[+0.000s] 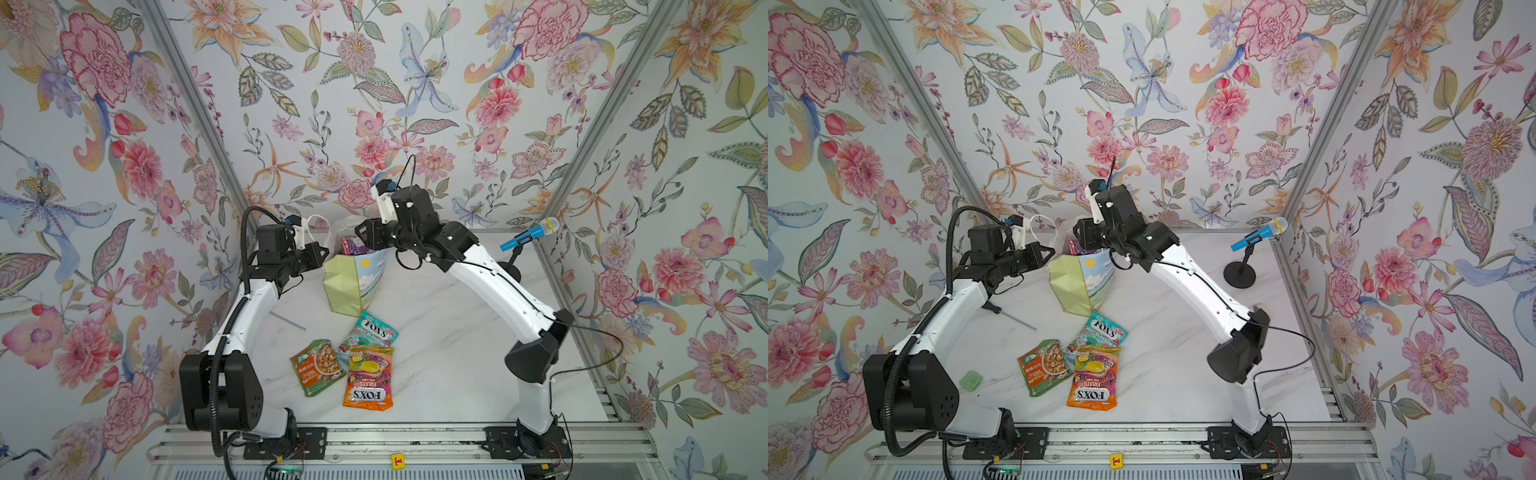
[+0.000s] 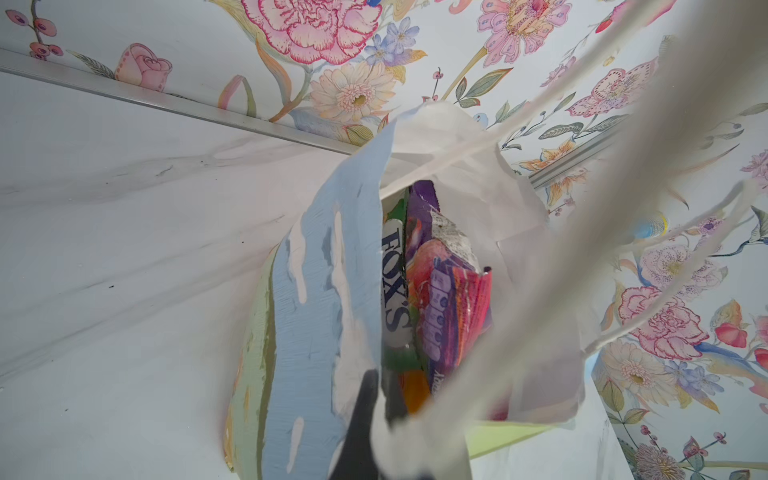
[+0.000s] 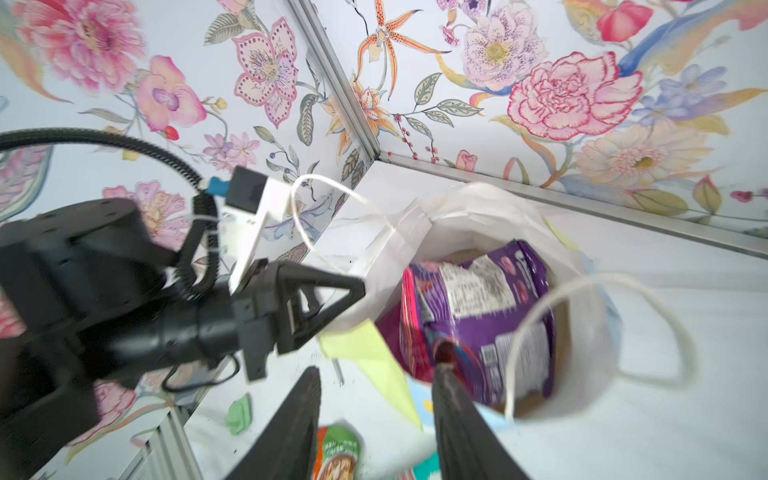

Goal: Place the snacks into the paper bag
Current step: 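Withdraw the right gripper and move it over the packs on the table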

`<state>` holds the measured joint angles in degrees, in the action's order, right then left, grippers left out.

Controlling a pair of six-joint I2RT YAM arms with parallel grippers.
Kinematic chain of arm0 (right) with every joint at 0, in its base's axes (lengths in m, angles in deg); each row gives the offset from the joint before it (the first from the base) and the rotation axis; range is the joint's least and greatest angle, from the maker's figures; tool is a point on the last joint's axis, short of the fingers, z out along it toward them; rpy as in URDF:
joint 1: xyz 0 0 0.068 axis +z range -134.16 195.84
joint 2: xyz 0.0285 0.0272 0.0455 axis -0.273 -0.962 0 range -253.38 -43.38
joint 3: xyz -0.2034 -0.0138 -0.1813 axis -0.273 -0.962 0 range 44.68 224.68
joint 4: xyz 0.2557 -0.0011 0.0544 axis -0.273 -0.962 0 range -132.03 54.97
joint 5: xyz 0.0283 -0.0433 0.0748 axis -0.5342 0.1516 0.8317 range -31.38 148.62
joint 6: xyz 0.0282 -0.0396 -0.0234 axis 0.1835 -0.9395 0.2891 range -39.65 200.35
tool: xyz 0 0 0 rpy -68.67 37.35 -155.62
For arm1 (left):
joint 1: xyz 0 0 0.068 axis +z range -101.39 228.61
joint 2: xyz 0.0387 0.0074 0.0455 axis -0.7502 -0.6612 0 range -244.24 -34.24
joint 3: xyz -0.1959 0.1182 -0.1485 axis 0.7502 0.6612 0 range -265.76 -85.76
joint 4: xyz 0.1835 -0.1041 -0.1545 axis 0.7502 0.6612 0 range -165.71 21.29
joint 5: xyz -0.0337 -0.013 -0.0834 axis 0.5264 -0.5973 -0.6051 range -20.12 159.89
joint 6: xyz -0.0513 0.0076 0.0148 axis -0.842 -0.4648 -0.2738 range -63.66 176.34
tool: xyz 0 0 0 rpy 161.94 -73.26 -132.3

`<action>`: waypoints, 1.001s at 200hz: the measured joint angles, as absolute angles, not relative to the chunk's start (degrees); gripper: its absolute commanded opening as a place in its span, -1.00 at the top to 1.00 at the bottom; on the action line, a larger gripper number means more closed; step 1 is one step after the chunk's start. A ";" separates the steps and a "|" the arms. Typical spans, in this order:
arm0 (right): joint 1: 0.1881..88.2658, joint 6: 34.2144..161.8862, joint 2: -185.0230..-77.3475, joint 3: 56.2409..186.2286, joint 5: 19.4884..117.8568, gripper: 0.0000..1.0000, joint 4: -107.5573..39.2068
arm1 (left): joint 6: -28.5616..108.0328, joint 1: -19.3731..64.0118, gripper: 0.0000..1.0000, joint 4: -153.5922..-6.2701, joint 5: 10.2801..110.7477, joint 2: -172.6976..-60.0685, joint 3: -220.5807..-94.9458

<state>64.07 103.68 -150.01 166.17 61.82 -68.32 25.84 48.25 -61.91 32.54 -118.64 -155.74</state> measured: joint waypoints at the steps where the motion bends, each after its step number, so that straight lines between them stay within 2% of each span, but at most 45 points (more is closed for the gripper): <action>1: 64.14 103.68 -149.49 165.52 61.80 0.08 -68.15 | 25.84 48.25 1.00 -61.91 32.52 -118.64 -155.74; 20: 65.19 105.15 -136.20 146.98 61.73 0.08 -61.68 | 25.84 48.25 1.00 -61.91 32.54 -118.64 -155.74; 44: 64.90 108.80 -126.15 128.62 61.87 0.08 -56.81 | 25.86 48.25 1.00 -61.91 32.54 -118.64 -155.74; 98: 62.61 120.56 -122.58 98.81 66.63 0.08 -47.80 | 25.86 48.25 1.00 -62.13 32.54 -118.64 -155.52; 124: 62.63 125.02 -123.74 92.30 70.72 0.07 -42.25 | 25.86 48.25 1.00 -62.15 32.54 -118.64 -155.52; 200: 63.87 131.20 -129.29 87.73 78.43 0.03 -28.44 | 25.86 48.25 1.00 -62.15 32.54 -118.64 -155.48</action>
